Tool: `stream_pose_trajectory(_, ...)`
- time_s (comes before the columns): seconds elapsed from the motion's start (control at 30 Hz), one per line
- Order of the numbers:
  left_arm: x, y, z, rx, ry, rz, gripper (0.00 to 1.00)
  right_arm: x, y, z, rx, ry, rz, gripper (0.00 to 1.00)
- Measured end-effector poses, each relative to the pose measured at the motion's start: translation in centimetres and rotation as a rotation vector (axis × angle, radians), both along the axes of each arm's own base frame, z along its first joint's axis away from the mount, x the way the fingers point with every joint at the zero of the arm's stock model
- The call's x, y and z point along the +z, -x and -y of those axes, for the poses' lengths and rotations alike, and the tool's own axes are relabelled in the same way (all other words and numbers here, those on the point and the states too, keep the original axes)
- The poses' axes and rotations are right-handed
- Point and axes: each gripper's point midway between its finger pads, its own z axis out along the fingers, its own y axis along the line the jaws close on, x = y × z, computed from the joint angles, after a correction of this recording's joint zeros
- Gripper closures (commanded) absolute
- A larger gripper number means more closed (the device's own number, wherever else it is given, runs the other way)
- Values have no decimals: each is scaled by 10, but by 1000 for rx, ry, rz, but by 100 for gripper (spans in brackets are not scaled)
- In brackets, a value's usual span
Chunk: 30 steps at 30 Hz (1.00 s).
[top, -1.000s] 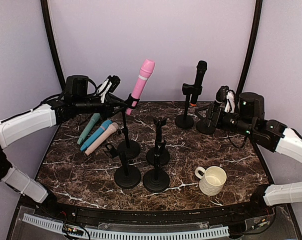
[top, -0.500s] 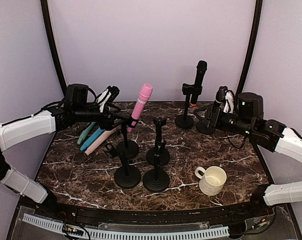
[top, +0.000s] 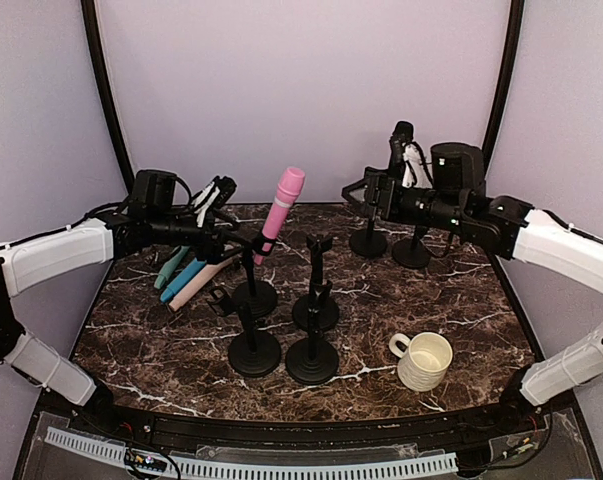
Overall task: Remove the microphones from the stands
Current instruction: Adjust the microphone stand at the center of the board, then remove the microphone from the microphone stand.
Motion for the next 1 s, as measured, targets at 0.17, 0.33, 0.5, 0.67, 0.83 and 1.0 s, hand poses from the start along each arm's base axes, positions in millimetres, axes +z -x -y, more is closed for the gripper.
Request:
stream_pose_trajectory(0.17,-23,-5,1,-16,-19,-61,29,8,-11,-44,86,4,21,10)
stream_pose_trajectory(0.33,-38,-12,6,-27,-38,-92,35,6,-13,-82,165,8,26,9)
stream_pose_trajectory(0.5,-41,-20,12,-44,-41,-90,54,1,-17,-103,207,5,24,8)
stream_pose_trajectory(0.67,-45,-21,13,-57,-49,-85,67,-1,-27,-124,223,9,34,10)
stream_pose_trajectory(0.83,-44,-23,13,-61,-54,-62,81,-8,-37,-142,233,20,39,40)
stream_pose_trajectory(1.0,-43,-23,13,-80,-64,-23,89,-10,-48,-152,222,20,44,56)
